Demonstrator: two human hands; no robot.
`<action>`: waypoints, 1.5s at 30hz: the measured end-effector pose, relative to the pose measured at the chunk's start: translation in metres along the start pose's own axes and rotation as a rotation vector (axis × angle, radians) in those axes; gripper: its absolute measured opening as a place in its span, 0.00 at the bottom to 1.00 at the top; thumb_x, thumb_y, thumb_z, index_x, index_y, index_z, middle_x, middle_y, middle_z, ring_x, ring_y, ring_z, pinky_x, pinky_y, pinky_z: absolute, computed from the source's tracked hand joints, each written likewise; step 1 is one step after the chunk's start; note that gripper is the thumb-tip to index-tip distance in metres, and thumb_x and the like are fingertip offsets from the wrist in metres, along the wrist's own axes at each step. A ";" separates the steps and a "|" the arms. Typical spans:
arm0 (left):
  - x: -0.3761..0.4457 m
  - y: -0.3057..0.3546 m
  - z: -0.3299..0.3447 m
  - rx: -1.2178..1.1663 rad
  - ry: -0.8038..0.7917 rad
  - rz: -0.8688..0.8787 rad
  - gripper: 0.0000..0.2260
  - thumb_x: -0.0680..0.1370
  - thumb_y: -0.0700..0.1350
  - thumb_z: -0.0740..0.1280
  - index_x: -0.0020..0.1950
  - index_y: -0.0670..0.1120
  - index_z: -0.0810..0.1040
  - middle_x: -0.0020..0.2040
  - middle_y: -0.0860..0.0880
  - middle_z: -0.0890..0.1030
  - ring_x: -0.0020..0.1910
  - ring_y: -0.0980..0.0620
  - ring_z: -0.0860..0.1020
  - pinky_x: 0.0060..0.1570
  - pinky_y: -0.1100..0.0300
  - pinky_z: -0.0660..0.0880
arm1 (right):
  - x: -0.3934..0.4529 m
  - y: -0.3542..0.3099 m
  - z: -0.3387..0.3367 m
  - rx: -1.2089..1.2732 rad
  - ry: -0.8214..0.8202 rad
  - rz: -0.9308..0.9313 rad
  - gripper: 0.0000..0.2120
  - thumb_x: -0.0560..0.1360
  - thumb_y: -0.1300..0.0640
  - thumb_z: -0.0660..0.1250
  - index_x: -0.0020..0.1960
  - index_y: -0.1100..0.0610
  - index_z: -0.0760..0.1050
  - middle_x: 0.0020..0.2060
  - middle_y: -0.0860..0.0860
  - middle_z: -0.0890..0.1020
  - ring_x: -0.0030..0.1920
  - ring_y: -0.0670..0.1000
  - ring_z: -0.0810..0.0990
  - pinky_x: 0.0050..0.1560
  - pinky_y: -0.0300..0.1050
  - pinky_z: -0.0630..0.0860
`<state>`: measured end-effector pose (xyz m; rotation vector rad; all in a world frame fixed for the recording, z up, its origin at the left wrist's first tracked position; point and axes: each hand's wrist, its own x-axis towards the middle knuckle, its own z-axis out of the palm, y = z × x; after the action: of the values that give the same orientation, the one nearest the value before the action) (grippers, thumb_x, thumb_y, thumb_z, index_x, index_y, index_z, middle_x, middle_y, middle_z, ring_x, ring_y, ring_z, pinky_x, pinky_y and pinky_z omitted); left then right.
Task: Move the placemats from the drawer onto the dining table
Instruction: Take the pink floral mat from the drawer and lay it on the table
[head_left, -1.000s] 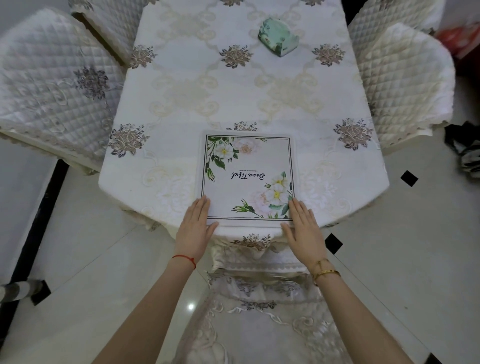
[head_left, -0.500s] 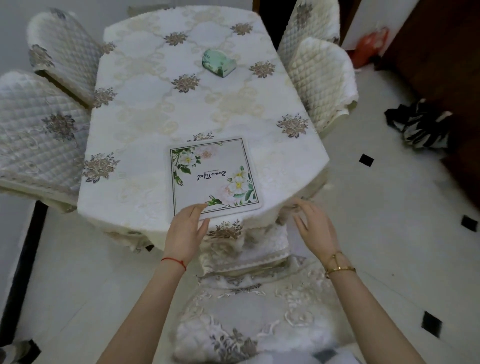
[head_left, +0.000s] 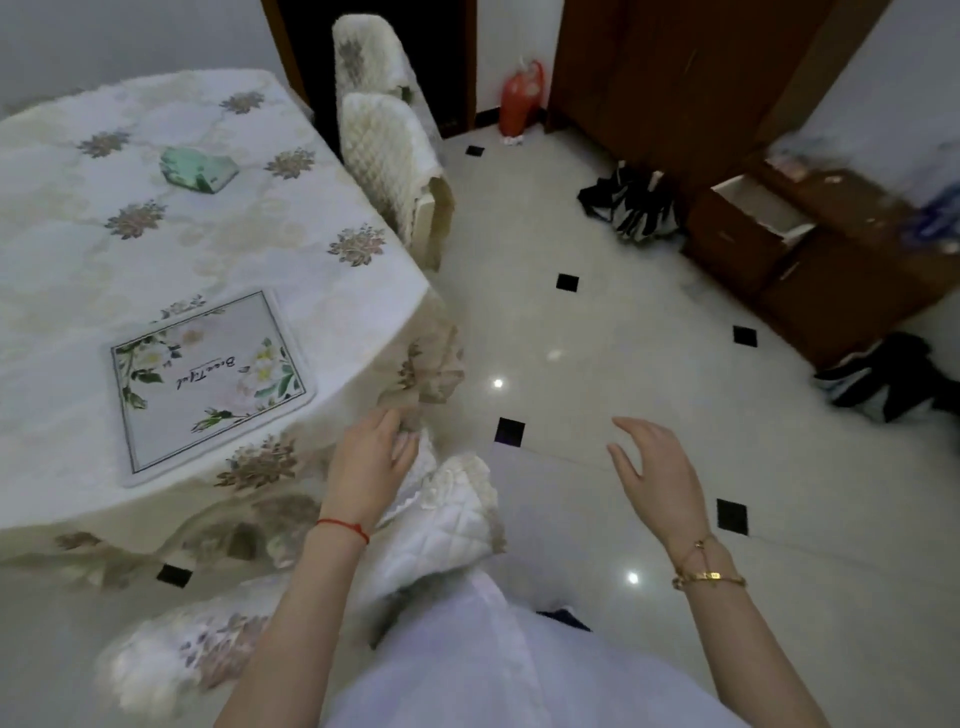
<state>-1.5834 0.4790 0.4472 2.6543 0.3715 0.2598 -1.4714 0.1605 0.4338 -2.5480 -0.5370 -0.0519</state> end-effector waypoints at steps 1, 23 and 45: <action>0.002 0.024 0.012 -0.016 -0.012 -0.001 0.12 0.77 0.45 0.66 0.59 0.44 0.76 0.48 0.43 0.81 0.46 0.43 0.79 0.45 0.56 0.72 | -0.009 0.022 -0.016 -0.014 0.001 0.028 0.15 0.78 0.57 0.65 0.64 0.58 0.74 0.58 0.53 0.79 0.60 0.53 0.74 0.61 0.40 0.66; 0.215 0.320 0.226 -0.129 -0.252 0.338 0.13 0.77 0.44 0.66 0.61 0.44 0.78 0.56 0.46 0.81 0.55 0.46 0.79 0.57 0.54 0.74 | 0.042 0.321 -0.142 0.003 0.141 0.505 0.16 0.78 0.56 0.64 0.65 0.58 0.74 0.59 0.54 0.79 0.61 0.53 0.74 0.60 0.39 0.66; 0.675 0.543 0.410 -0.082 -0.316 0.488 0.13 0.78 0.44 0.66 0.61 0.45 0.78 0.56 0.48 0.82 0.55 0.48 0.79 0.55 0.57 0.74 | 0.451 0.617 -0.225 -0.008 0.242 0.613 0.16 0.78 0.56 0.65 0.64 0.58 0.74 0.57 0.55 0.80 0.58 0.55 0.76 0.58 0.46 0.71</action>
<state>-0.7282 0.0470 0.4125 2.6079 -0.3836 -0.0023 -0.8036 -0.2706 0.3867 -2.5543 0.3416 -0.1375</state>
